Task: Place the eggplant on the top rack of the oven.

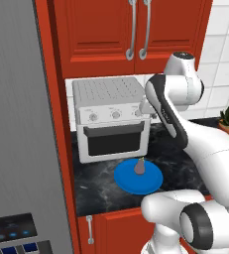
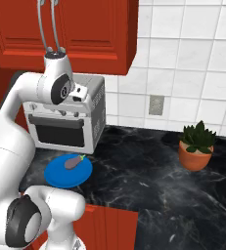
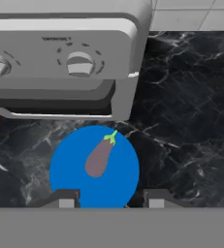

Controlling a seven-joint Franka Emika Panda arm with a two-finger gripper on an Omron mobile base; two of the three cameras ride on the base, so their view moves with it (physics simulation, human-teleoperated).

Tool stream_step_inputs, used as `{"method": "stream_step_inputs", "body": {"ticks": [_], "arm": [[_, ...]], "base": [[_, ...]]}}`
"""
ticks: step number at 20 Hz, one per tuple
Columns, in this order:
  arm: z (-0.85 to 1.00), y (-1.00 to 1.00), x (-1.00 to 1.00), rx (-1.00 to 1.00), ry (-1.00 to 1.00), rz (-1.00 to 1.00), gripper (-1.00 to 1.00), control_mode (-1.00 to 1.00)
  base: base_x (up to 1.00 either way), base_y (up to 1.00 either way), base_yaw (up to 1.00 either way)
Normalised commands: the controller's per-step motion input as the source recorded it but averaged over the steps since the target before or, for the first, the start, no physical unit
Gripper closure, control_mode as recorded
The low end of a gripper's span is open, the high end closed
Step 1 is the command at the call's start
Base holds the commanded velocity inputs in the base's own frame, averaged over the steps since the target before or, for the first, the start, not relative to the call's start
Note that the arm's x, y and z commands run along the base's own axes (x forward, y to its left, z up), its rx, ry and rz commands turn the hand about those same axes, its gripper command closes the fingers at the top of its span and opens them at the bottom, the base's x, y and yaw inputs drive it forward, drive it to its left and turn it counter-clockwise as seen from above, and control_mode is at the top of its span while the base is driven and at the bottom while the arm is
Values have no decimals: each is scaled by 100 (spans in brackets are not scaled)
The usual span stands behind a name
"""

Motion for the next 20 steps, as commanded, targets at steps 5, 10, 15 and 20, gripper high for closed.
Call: {"method": "stream_step_inputs", "body": {"ticks": [5, 10, 15, 20], "arm": [[-16, 10, -2, 1, 0, -3, -100, -100], [-88, 57, 4, 4, -2, -20, -100, -100], [-91, 14, 34, 0, 1, -15, -100, -100], [-65, -11, 28, 1, 8, -5, -100, -100]], "base": [[0, 0, 0], [0, 0, 0], [0, 0, 0], [0, 0, 0]]}}
